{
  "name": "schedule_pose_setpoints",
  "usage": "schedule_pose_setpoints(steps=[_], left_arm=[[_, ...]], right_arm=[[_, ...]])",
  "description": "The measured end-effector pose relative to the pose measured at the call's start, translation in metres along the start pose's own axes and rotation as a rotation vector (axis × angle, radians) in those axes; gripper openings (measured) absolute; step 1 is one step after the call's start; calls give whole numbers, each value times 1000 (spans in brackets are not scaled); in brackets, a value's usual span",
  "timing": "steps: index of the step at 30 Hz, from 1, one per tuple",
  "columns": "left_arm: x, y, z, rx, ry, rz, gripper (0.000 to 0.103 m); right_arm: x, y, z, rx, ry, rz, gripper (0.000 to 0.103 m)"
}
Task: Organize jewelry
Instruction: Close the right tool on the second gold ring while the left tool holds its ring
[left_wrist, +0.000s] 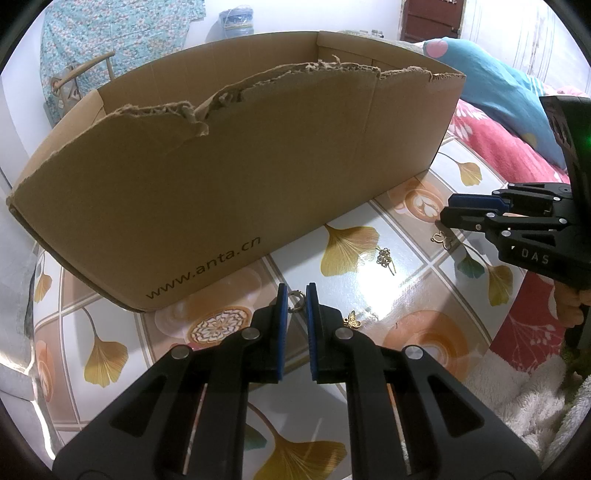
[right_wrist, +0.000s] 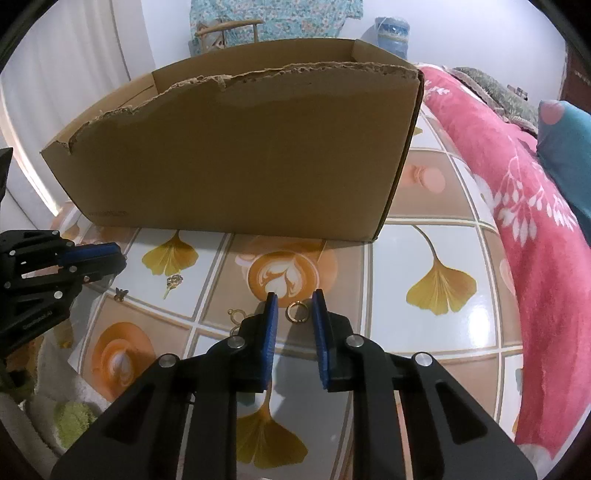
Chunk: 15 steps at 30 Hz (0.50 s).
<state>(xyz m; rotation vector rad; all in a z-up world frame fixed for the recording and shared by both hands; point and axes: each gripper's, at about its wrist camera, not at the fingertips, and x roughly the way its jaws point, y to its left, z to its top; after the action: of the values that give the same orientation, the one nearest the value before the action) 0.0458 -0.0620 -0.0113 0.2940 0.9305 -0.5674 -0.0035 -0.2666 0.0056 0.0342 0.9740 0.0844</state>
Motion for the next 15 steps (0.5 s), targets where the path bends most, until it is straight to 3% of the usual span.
schedule_pose_setpoints(steps=[7,15], left_arm=[[0,0,-1,0,0,0,9],[0,1,-1,3,0,0,9]], right_arm=[[1,-5,1,20,8,15,11],[1,-8,0,28,-2,30,11]])
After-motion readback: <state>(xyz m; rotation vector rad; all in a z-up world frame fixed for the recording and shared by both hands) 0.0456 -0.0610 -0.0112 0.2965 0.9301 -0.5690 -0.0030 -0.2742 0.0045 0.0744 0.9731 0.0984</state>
